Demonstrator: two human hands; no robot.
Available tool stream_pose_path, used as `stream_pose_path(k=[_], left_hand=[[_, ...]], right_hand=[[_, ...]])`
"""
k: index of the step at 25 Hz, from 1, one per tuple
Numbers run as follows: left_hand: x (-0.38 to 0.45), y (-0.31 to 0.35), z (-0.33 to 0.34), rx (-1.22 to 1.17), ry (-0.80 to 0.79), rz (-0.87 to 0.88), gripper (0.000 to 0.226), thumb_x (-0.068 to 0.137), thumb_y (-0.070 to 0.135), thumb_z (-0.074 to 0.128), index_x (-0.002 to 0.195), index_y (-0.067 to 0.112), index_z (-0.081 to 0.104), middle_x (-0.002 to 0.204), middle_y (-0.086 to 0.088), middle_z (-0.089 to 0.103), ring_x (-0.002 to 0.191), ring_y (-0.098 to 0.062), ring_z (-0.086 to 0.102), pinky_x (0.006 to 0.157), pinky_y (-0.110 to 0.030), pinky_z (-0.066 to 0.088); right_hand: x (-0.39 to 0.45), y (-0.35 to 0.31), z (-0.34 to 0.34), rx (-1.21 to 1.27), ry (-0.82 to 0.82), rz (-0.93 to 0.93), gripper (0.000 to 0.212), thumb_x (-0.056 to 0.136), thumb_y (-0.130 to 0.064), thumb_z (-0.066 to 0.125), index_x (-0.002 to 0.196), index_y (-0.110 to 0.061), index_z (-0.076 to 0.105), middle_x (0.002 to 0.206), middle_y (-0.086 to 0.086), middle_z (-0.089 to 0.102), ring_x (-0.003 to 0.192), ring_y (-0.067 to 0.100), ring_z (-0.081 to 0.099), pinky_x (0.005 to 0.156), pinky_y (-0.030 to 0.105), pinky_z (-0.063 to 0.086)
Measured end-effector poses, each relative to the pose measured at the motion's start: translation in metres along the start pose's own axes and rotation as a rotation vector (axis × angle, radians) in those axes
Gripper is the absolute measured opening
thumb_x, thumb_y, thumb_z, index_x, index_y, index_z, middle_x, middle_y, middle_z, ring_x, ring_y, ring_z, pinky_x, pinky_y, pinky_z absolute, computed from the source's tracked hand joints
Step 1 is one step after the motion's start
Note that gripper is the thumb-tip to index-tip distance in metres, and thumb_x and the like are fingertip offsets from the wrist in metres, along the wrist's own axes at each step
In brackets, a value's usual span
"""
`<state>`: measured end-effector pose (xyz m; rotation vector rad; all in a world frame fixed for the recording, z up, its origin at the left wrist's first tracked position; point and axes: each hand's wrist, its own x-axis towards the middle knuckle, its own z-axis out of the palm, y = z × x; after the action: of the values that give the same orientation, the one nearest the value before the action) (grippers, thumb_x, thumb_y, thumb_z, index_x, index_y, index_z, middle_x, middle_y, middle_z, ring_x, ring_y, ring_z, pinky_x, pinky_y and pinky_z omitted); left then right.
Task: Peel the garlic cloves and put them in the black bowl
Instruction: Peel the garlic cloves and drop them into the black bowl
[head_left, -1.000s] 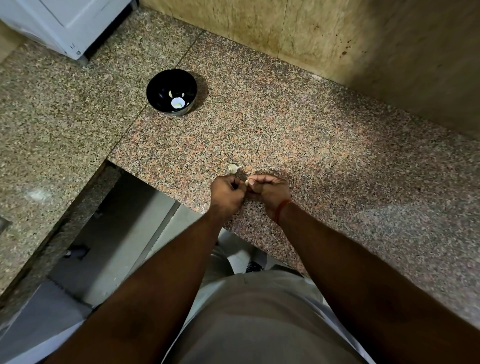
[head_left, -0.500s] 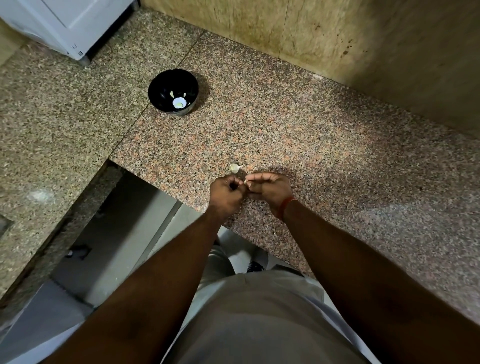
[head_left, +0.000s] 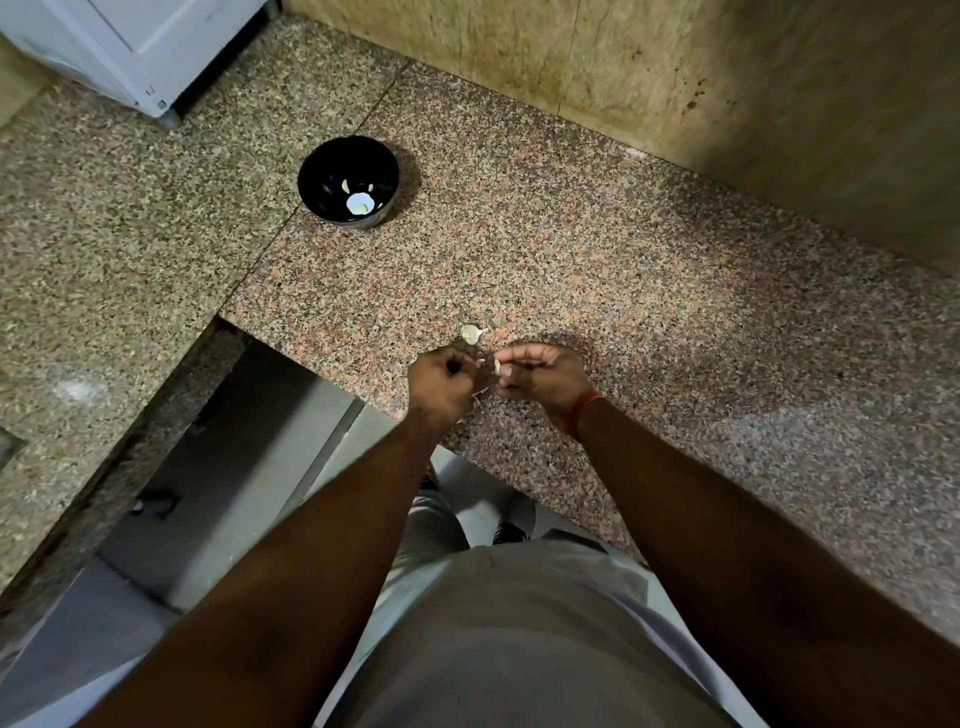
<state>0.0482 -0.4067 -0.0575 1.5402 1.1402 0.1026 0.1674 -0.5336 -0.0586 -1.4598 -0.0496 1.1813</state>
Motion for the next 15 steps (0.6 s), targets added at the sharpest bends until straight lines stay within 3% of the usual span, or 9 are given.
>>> stream_pose_path(k=[3, 7, 9, 11, 15], left_hand=[[0.002, -0.004, 0.002, 0.027, 0.019, -0.039, 0.013, 0.098, 0.014, 0.064, 0.095, 0.011, 0.076, 0.081, -0.010, 0.074, 0.052, -0.019, 0.058, 0.046, -0.028, 0.046], [-0.004, -0.005, 0.004, -0.035, -0.022, -0.049, 0.009, 0.095, 0.012, 0.069, 0.092, 0.008, 0.077, 0.074, -0.015, 0.073, 0.047, -0.024, 0.061, 0.051, -0.044, 0.058], [-0.009, -0.001, 0.004, -0.028, -0.040, -0.029, 0.002, 0.089, 0.006, 0.076, 0.089, 0.007, 0.074, 0.078, -0.014, 0.074, 0.051, -0.022, 0.064, 0.052, -0.041, 0.060], [-0.010, 0.002, 0.004, -0.028, -0.025, -0.008, 0.010, 0.083, 0.000, 0.079, 0.083, 0.008, 0.072, 0.076, -0.011, 0.074, 0.053, -0.021, 0.064, 0.052, -0.039, 0.059], [-0.013, 0.008, 0.003, -0.035, -0.044, 0.042, 0.006, 0.087, 0.001, 0.075, 0.088, 0.007, 0.076, 0.078, -0.012, 0.074, 0.055, -0.018, 0.065, 0.049, -0.031, 0.053]], right_hand=[[0.000, 0.002, 0.000, -0.013, 0.014, 0.004, 0.026, 0.086, 0.007, 0.072, 0.111, -0.003, 0.071, 0.107, 0.019, 0.072, 0.088, 0.028, 0.072, 0.080, 0.043, 0.063], [0.000, 0.006, 0.001, -0.066, 0.039, -0.012, 0.028, 0.084, 0.009, 0.073, 0.108, -0.005, 0.070, 0.106, 0.021, 0.073, 0.089, 0.029, 0.073, 0.076, 0.039, 0.062], [0.000, 0.007, 0.001, -0.072, 0.044, -0.021, 0.028, 0.083, 0.010, 0.074, 0.107, -0.003, 0.070, 0.103, 0.021, 0.073, 0.088, 0.028, 0.073, 0.075, 0.037, 0.062], [0.001, 0.008, 0.001, -0.072, 0.055, -0.022, 0.026, 0.082, 0.010, 0.074, 0.105, -0.002, 0.070, 0.100, 0.020, 0.074, 0.086, 0.028, 0.073, 0.076, 0.038, 0.062], [0.002, 0.010, 0.003, -0.078, 0.065, -0.043, 0.027, 0.082, 0.013, 0.073, 0.104, -0.003, 0.071, 0.097, 0.018, 0.075, 0.085, 0.028, 0.073, 0.076, 0.040, 0.062]])
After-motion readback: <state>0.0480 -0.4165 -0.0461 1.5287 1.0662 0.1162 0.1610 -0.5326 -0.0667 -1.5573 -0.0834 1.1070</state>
